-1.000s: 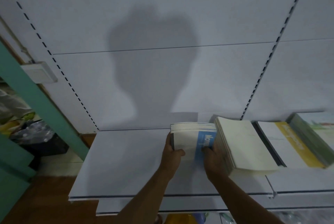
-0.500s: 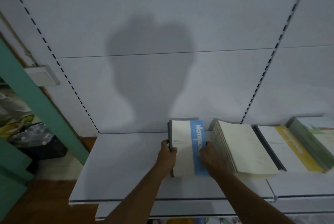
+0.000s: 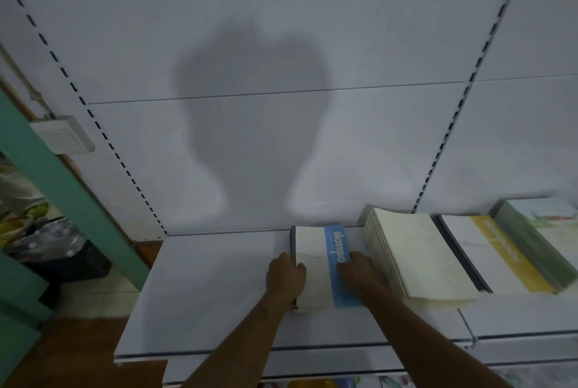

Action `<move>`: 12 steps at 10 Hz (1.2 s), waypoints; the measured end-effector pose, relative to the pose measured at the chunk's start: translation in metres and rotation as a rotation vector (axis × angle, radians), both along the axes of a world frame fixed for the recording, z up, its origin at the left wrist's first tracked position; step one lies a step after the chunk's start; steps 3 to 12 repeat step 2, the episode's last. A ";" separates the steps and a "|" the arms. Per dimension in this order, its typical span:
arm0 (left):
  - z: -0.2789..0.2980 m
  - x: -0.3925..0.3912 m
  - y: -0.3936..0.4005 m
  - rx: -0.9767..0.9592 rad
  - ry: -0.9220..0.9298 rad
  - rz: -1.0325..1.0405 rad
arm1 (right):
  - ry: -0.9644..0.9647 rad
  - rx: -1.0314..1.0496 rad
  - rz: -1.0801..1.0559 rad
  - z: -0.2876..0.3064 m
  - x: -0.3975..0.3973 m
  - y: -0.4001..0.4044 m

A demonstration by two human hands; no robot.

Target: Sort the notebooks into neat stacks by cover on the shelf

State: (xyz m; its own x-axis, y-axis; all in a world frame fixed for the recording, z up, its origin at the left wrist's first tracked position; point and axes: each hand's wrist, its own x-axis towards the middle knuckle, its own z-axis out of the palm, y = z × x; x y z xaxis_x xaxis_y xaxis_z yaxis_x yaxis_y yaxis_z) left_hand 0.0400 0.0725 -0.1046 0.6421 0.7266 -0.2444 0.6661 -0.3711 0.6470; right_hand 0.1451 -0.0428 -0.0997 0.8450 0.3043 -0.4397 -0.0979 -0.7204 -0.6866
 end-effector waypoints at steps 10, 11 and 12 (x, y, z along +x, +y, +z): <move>0.015 0.006 0.005 -0.036 0.076 -0.055 | -0.168 0.060 0.183 0.037 0.008 0.012; 0.015 0.006 0.005 -0.036 0.076 -0.055 | -0.168 0.060 0.183 0.037 0.008 0.012; 0.015 0.006 0.005 -0.036 0.076 -0.055 | -0.168 0.060 0.183 0.037 0.008 0.012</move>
